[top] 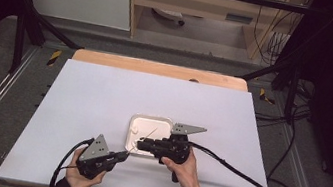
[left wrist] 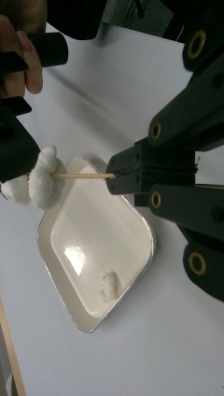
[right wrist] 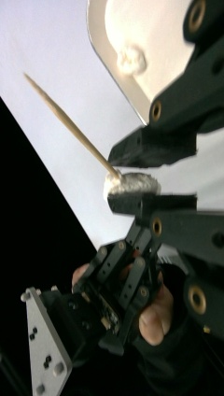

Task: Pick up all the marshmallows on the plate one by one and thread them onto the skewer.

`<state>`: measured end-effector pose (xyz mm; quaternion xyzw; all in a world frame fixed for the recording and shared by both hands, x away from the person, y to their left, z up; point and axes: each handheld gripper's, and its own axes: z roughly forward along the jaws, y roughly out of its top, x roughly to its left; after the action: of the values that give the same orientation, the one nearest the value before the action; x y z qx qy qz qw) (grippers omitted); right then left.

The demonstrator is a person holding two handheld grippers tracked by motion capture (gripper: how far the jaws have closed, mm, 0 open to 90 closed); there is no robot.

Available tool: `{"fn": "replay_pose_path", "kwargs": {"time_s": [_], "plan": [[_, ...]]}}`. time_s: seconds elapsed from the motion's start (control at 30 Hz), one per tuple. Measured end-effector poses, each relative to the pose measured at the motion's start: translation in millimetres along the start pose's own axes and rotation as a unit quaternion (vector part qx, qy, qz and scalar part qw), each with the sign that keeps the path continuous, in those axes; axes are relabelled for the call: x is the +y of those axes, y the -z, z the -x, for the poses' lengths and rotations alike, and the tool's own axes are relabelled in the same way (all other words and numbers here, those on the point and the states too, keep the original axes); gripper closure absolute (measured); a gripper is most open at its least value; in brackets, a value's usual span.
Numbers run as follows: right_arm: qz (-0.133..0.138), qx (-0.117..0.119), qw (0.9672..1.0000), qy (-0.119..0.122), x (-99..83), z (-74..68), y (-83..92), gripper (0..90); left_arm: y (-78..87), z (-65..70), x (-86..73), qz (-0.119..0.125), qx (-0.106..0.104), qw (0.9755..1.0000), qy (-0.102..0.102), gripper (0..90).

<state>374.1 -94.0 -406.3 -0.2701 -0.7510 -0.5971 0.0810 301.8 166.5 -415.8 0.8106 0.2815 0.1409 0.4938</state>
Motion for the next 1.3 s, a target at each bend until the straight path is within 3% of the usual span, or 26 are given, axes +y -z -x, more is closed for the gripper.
{"fn": "replay_pose_path", "kwargs": {"time_s": [0.23, 0.37, 0.67, 0.8, 1.07, 1.3], "plan": [[0.010, -0.044, 0.9988, 0.018, 8.6, -0.3, 17.2, 49.0, 3.3, -9.6, -5.8, -0.005, 0.008, 0.9998, 0.016, 89.0], [0.004, -0.081, 0.9964, 0.026, 9.6, 3.6, 29.1, 34.8, 7.3, -15.3, -7.8, -0.002, 0.013, 0.9996, 0.025, 89.0], [-0.033, -0.163, 0.9849, 0.048, 0.1, 18.5, 42.2, 9.9, 11.9, -22.0, -12.0, -0.008, 0.020, 0.9993, 0.031, 88.9], [-0.057, -0.185, 0.9795, 0.057, -0.6, 21.4, 42.9, 5.6, 13.7, -25.0, -13.3, -0.009, 0.022, 0.9991, 0.035, 88.9], [-0.060, -0.203, 0.9761, 0.050, 2.2, 25.6, 38.6, 2.4, 19.0, -32.0, -15.3, -0.005, 0.021, 0.9987, 0.045, 88.9], [-0.076, -0.213, 0.9726, 0.051, 12.3, 29.1, 19.9, 2.2, 21.9, -37.5, -16.5, -0.004, 0.021, 0.9983, 0.054, 88.9]]}}
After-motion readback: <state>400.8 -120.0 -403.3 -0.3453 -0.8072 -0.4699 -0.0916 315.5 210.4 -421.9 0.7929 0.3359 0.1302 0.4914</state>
